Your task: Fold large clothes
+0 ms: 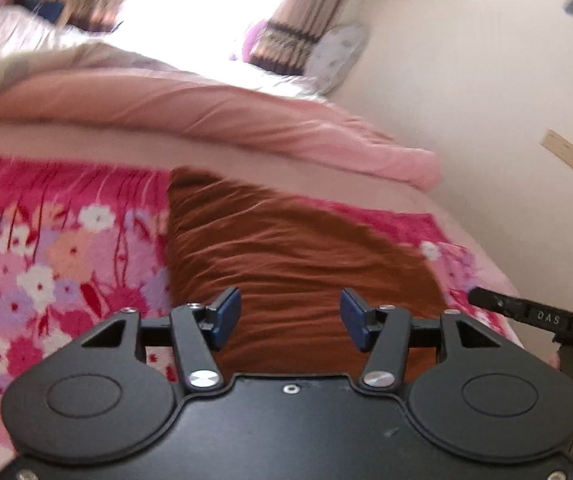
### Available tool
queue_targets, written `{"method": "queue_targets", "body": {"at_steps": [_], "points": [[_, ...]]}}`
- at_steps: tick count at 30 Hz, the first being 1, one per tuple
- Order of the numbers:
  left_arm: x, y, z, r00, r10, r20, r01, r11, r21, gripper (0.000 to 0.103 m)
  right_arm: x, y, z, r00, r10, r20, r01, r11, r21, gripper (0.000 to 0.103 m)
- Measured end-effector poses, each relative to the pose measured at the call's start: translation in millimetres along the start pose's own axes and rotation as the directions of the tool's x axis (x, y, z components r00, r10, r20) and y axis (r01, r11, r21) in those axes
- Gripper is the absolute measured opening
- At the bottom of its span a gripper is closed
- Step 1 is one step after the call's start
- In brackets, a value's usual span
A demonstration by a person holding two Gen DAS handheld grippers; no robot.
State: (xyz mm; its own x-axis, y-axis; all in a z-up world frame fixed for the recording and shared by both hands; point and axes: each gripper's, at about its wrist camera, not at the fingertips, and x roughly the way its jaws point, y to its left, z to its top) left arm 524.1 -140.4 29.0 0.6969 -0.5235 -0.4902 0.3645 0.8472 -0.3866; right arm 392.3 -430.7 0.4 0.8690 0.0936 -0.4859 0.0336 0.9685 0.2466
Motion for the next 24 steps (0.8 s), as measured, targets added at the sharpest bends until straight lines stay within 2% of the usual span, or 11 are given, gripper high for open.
{"method": "queue_targets", "body": {"at_steps": [2,5,11,13,15,18,24], "points": [[-14.4,-11.2,-6.8,1.0,-0.016,0.006,0.016,1.0,0.024,0.056,-17.4,13.3,-0.4,1.0,0.026,0.015,-0.026,0.999,-0.034,0.036],[-22.5,-15.9,-24.1,0.999,-0.045,-0.024,0.045,0.999,0.013,0.056,-31.8,30.8,-9.8,0.999,0.05,-0.014,-0.051,0.996,-0.077,0.036],[-9.4,-12.7,-60.3,0.992,-0.037,-0.122,0.036,0.999,-0.007,0.055,-19.8,35.3,-41.2,0.995,-0.013,-0.101,0.003,0.995,-0.098,0.027],[-5.0,-12.5,-69.4,0.993,-0.02,-0.116,0.021,1.0,0.012,0.055,-13.5,30.2,-48.8,0.992,-0.029,-0.121,0.018,0.996,-0.086,0.022],[-0.5,-11.8,-74.1,0.993,-0.014,-0.116,0.016,1.0,0.022,0.056,-7.6,24.8,-54.5,0.99,-0.019,-0.136,0.01,0.998,-0.066,0.019],[2.4,-9.8,-77.8,0.993,-0.017,-0.118,0.019,1.0,0.014,0.056,-0.6,19.3,-62.7,0.99,-0.026,-0.141,0.018,0.998,-0.057,0.008],[0.8,-8.6,-75.4,0.993,-0.021,-0.12,0.023,1.0,0.016,0.057,-1.2,12.6,-72.3,0.991,0.0,-0.132,0.001,1.0,0.003,0.005]]}}
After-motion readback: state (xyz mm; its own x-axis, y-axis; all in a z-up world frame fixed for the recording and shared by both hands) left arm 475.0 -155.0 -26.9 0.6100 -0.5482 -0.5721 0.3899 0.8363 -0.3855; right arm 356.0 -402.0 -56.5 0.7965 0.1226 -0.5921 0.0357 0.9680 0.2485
